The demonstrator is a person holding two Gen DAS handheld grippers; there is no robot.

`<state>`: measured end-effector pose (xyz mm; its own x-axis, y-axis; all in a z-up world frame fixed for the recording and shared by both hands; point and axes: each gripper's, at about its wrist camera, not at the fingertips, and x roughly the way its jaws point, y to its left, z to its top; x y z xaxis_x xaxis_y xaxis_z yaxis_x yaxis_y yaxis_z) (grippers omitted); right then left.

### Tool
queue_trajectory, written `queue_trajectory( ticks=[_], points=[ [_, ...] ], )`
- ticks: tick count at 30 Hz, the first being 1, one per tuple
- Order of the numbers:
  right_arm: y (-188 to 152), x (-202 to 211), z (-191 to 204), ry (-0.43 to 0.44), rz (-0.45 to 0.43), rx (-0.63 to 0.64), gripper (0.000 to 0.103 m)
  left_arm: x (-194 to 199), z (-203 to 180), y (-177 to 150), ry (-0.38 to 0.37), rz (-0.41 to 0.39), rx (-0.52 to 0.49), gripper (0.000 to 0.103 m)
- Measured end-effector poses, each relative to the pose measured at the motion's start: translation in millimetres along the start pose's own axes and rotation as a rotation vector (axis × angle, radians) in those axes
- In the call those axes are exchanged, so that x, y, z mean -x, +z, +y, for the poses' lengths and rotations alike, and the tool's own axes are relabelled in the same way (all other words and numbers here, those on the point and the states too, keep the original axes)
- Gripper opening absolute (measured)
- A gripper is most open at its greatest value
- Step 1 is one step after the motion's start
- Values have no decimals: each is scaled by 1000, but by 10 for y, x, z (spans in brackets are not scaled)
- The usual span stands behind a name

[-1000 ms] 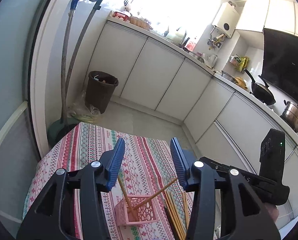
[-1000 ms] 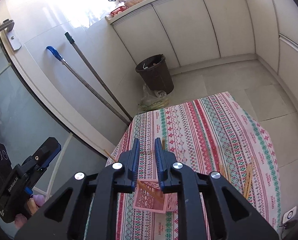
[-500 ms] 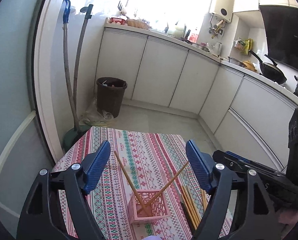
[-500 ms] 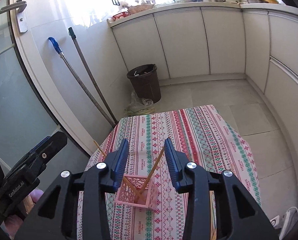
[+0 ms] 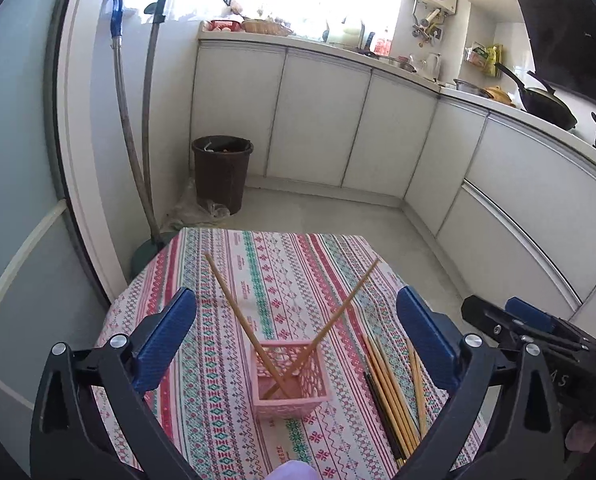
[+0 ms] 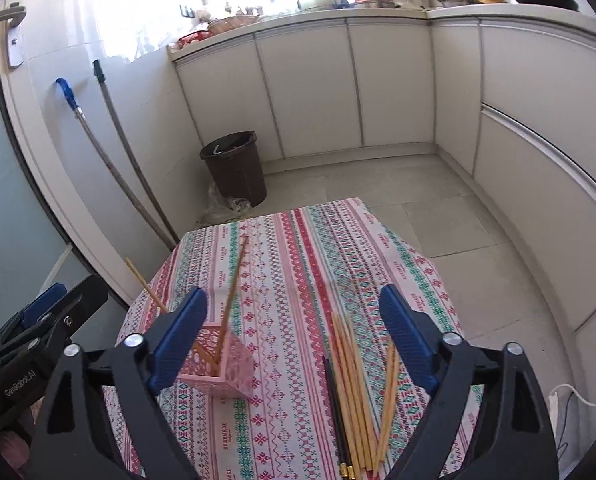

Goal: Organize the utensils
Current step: 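Grasp more chopsticks from the pile with the left tool and lift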

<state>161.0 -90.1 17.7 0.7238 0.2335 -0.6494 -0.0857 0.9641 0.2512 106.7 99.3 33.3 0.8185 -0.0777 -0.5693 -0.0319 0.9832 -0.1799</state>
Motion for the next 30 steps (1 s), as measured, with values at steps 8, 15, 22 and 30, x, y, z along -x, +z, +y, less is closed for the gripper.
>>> queue_trajectory(
  ticks=[8,15,22,30],
  points=[
    [-224,-46,-1491,-153,135,-447,96,-253,-642,-572,-126,213,-119,96],
    [-565,-30,-2488,24,174,-995,96,-882,-1479,-972,-232,414,-282,96],
    [-669,-164,-2601,124,220,-1127,97,-2019,-1657,-784,-253,622,-127,88],
    [-694,-329,-2675,194,260,-1190,96,-2803,-1631,-727,-180,778,12,42]
  ],
)
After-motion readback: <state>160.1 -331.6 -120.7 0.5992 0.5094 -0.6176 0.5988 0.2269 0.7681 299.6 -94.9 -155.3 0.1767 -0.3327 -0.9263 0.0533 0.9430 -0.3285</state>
